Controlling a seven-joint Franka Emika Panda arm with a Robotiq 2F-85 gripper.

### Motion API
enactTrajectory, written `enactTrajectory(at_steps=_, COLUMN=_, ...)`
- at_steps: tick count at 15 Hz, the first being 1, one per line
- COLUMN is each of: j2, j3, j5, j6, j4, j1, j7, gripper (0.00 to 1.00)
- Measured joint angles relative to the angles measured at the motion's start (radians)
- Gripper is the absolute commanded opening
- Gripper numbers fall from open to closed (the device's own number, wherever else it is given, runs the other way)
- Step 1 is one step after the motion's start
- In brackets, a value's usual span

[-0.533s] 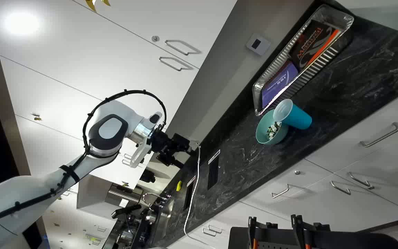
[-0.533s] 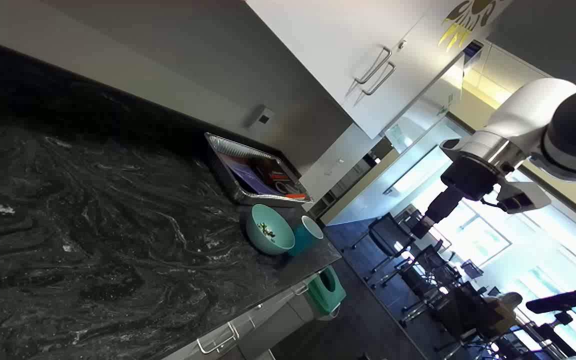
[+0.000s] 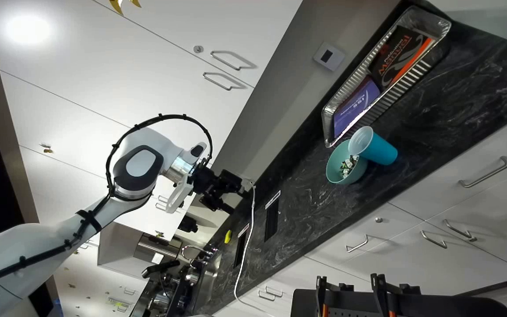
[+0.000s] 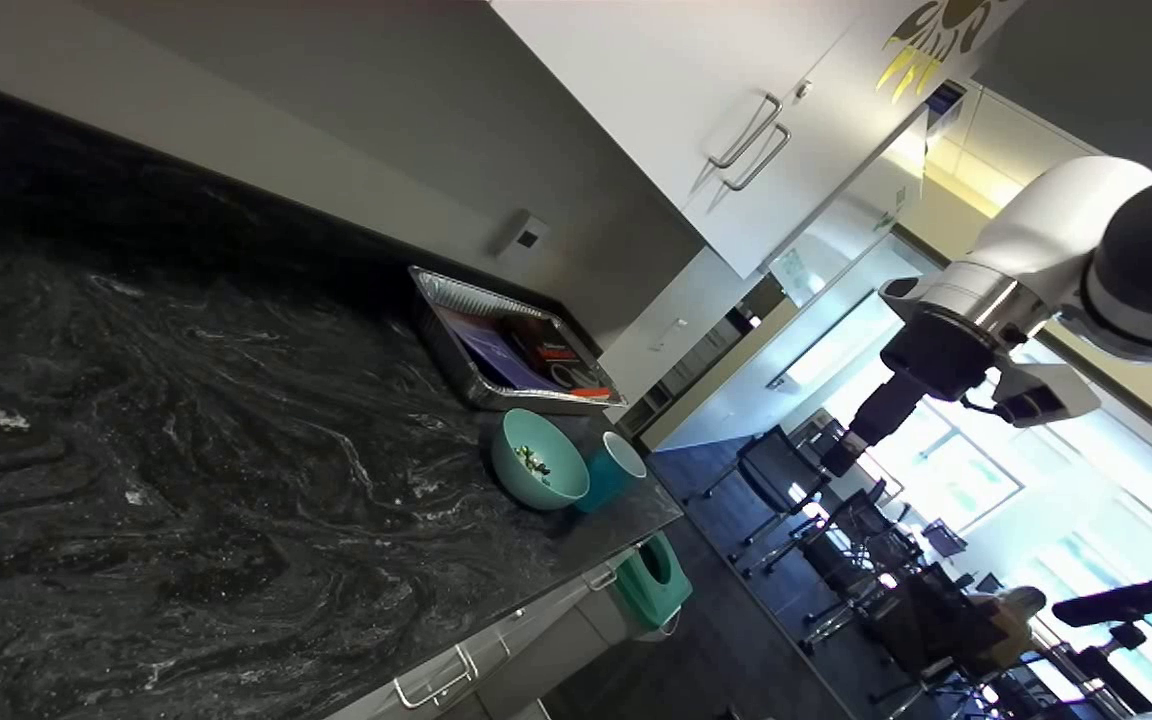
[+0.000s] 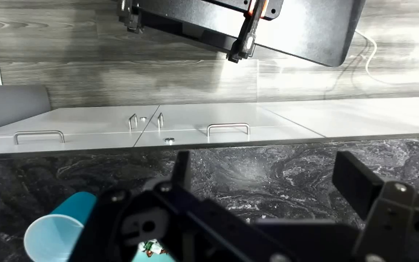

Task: Open the upper cupboard door

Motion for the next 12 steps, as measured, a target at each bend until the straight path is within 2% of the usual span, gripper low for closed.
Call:
enactTrajectory(at_steps=2, j2=0.000, j3=0.002, j5=0.000, j6=0.051, j4=0.003, j1=-0.002, j7=0.016, gripper=1.00)
enactTrajectory(at_steps=7, j2=0.000, j3=0.000, j5=0.020, j6=0.303, j4=0.022, j1=-0.021, j7=0.115, gripper=1.00)
enactTrajectory(at_steps=12, j2=0.005, j3=-0.037, j5=0.076, j6=0.553, j4=0.041, j1=-0.055, j7=0.140, gripper=1.00)
